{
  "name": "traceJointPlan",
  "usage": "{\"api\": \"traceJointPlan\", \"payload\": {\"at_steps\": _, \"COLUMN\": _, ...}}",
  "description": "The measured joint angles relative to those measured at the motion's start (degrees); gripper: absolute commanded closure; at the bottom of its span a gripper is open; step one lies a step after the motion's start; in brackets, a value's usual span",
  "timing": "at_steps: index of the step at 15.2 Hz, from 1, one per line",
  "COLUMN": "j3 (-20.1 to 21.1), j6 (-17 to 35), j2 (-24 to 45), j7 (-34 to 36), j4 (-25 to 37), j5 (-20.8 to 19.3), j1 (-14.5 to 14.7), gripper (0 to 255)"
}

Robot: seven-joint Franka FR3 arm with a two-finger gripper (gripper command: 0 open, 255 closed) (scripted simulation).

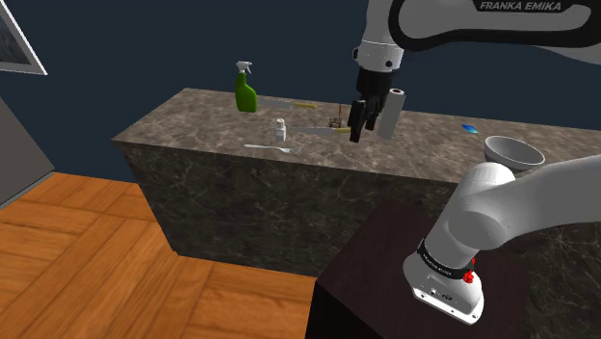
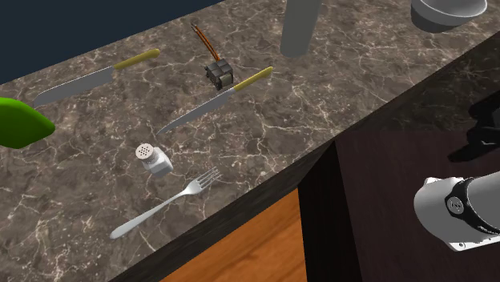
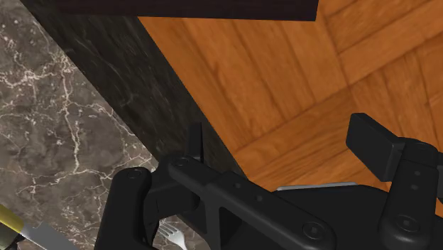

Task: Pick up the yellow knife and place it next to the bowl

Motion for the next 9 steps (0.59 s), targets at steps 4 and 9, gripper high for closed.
{"api": "traceJointPlan", "payload": {"at_steps": 4, "j3": -2.10, "j6": 2.55, "j2": 2.36, "j7": -3.65, "j4": -0.36, "j5": -1.83, "j1": -0.52, "gripper": 0}}
{"api": "traceJointPlan", "payload": {"at_steps": 9, "j3": -6.87, "j6": 8.79, "j2": 8.03, "j7": -12.12, "j4": -1.07, "j5": -5.60, "j1": -1.60, "gripper": 0}}
